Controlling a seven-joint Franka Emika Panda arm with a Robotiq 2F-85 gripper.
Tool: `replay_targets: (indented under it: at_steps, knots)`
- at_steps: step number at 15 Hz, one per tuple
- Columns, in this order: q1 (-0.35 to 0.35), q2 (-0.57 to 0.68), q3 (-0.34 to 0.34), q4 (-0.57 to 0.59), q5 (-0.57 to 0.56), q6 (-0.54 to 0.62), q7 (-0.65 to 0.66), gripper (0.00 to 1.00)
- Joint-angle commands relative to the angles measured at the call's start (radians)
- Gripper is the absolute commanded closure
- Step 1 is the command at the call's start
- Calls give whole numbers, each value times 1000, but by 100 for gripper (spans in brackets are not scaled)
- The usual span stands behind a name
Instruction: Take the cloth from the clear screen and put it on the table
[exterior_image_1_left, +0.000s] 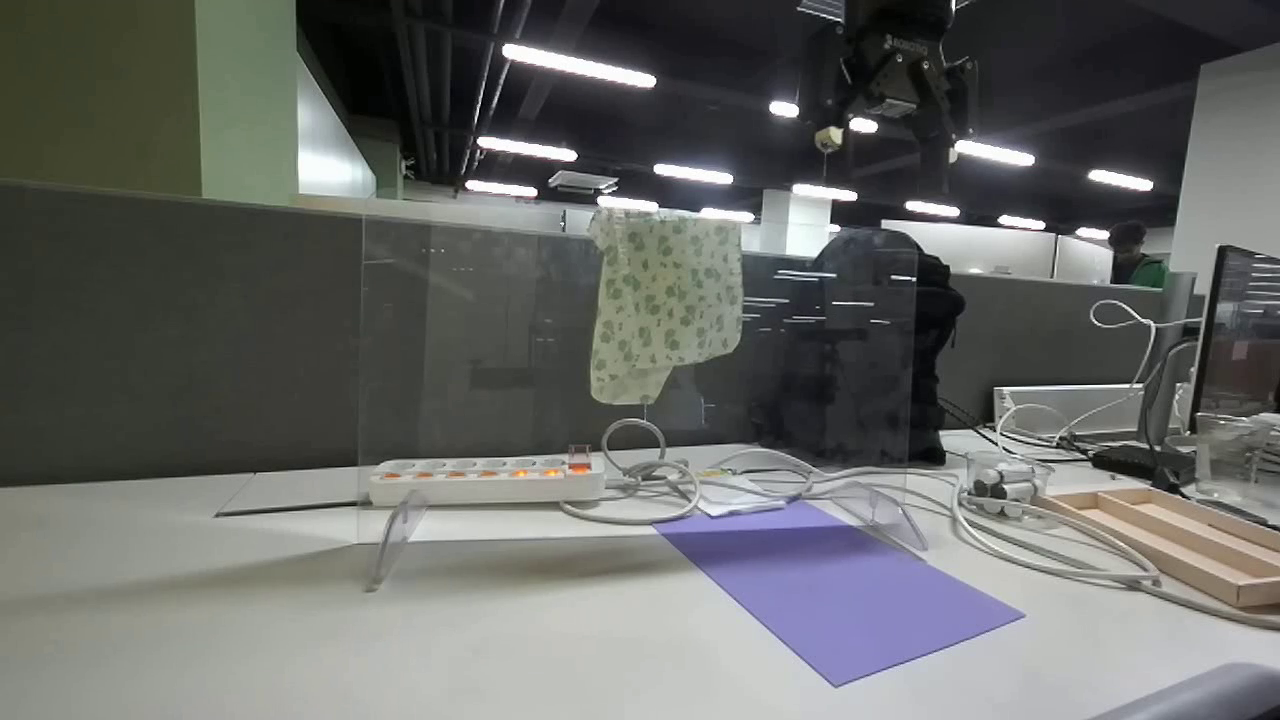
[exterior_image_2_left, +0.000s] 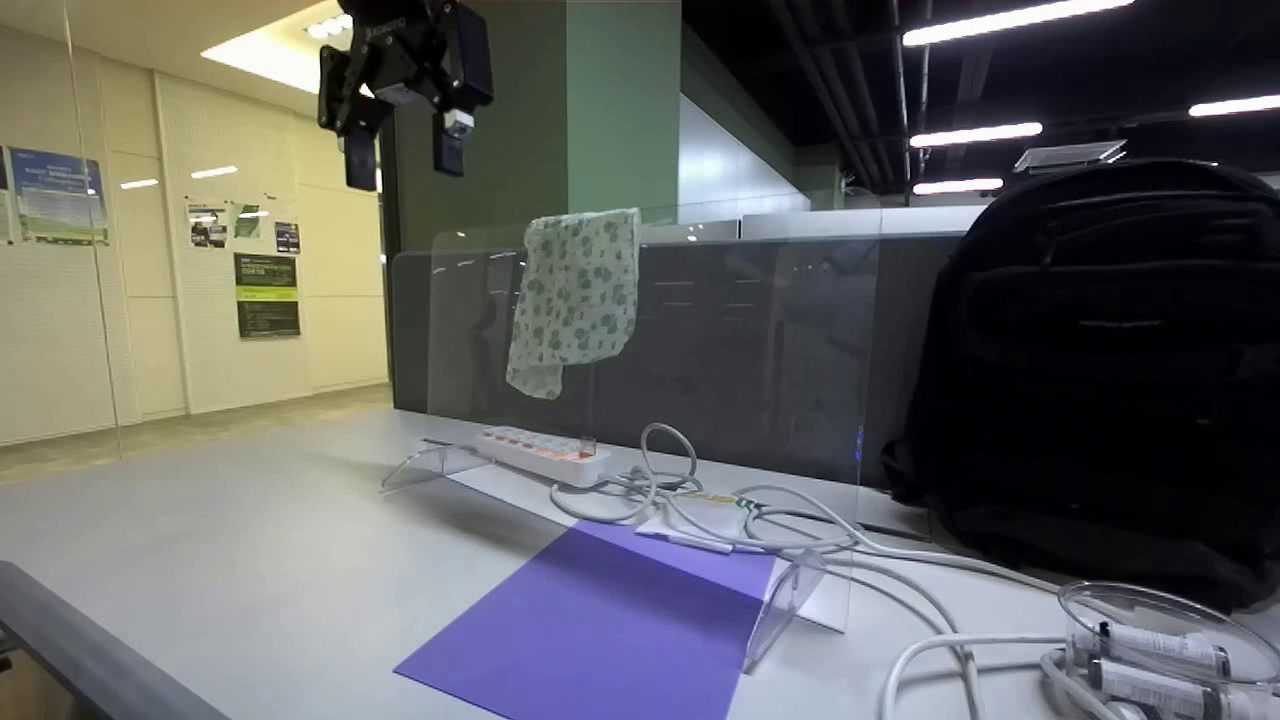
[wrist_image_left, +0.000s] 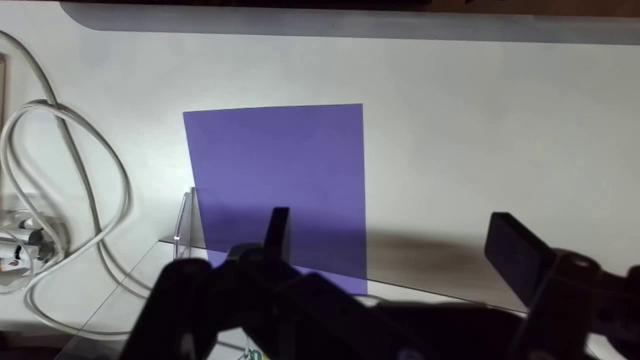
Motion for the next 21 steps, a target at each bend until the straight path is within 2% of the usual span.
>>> replay_targets:
  at_steps: [1, 6, 11, 13, 18, 21]
  knots:
    - [-2, 0, 2, 2, 1, -2, -1, 0]
    - [-26, 49, -3, 11, -11, 122, 25, 0]
    - [-65, 124, 6, 30, -62, 392, 30, 0]
    - [-68, 164, -2, 53, -73, 460, 13, 0]
    - [-74, 262, -3, 120, -95, 562, -1, 0]
    - [-67, 246, -7, 93, -87, 566, 1, 0]
